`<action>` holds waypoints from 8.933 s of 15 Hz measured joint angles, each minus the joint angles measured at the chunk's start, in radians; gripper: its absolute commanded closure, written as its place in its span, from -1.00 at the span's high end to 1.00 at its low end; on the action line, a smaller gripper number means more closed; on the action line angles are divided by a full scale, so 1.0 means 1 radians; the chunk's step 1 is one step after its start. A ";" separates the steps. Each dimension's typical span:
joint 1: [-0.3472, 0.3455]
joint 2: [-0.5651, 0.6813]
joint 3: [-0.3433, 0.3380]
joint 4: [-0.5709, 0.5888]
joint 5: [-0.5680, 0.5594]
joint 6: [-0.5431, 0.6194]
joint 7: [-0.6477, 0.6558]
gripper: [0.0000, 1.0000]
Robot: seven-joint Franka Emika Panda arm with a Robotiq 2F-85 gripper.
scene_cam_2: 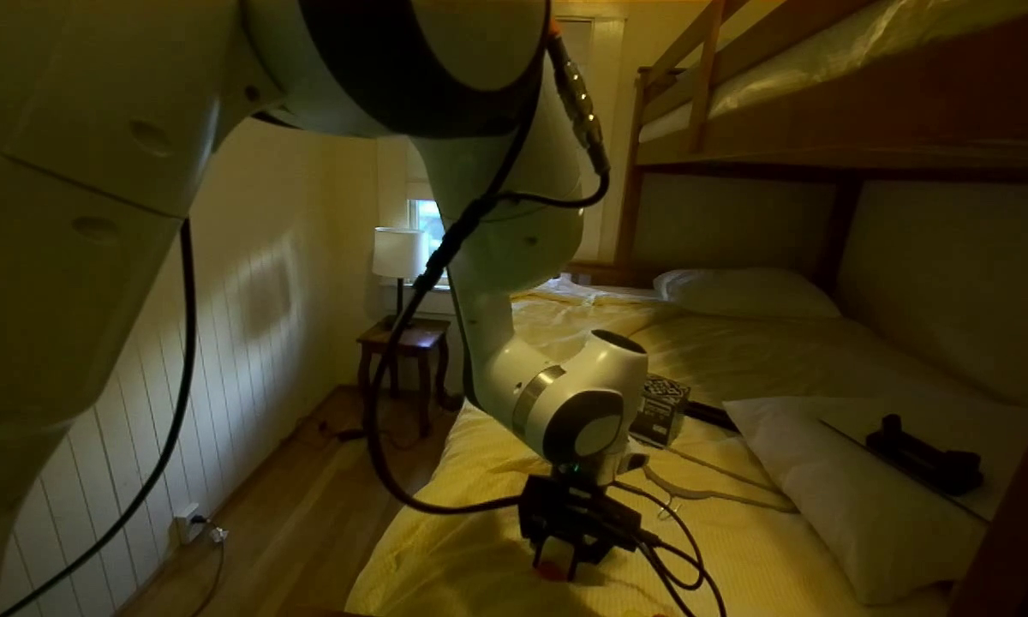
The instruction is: Put the orange chip into the connect four game
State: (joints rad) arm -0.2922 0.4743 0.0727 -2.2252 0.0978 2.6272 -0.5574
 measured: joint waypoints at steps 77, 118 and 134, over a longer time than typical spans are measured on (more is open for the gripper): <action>0.095 0.035 -0.057 0.057 -0.072 -0.044 0.084 -0.40; 0.096 -0.008 -0.065 0.026 -0.072 0.002 0.088 -0.97; 0.102 -0.192 -0.081 -0.155 -0.101 0.016 0.118 -0.96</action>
State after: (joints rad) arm -0.1905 0.2819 -0.0080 -2.3806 -0.0034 2.6428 -0.4393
